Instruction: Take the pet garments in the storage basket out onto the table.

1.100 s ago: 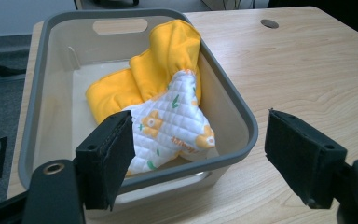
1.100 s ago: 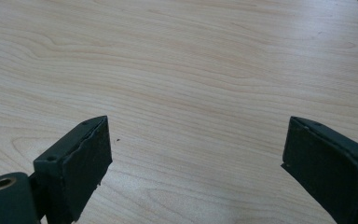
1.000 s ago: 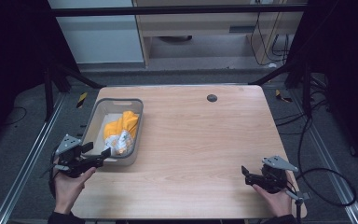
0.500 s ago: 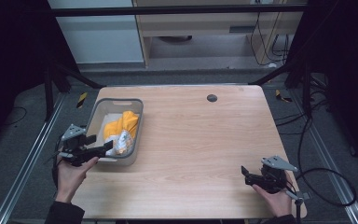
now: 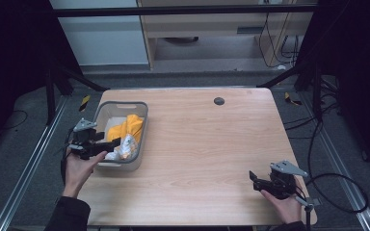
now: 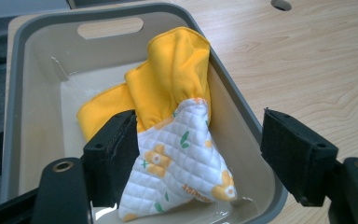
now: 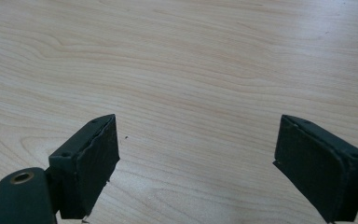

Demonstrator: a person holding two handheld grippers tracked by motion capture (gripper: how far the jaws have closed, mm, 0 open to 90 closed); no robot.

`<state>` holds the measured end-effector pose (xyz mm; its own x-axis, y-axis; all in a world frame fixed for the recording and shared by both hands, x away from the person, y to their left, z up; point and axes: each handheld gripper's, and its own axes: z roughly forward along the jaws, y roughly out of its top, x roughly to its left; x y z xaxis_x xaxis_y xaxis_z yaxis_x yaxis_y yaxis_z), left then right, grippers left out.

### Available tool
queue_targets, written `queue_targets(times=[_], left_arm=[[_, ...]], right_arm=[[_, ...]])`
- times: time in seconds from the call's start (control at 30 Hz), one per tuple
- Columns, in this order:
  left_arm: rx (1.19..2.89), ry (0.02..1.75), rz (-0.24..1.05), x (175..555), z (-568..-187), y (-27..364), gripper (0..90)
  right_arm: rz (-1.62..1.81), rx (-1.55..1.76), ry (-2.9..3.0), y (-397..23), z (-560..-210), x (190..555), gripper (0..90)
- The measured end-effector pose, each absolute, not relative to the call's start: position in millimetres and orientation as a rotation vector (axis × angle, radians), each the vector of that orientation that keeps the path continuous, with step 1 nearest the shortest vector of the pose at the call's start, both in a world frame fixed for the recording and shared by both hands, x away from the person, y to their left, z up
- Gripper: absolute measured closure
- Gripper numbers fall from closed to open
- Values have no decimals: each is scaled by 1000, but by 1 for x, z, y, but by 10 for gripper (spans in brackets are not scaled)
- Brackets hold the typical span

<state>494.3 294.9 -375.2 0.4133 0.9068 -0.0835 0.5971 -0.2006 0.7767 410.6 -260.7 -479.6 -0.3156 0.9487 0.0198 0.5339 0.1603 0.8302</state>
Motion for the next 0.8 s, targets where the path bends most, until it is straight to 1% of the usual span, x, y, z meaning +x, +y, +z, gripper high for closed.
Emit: queue_targets(times=[0.2,0.4,0.8], left_arm=[[1957,1296,495,509,-378,288,290],[1970,1294,475,516,-382,283,287],[2032,1332,452,533,-389,277,345]], right_arm=[[1048,1404,1929,-260,-480,410,142],[1045,1402,1937,-260,-480,411,144],[1047,1402,1948,-259,-481,411,147]])
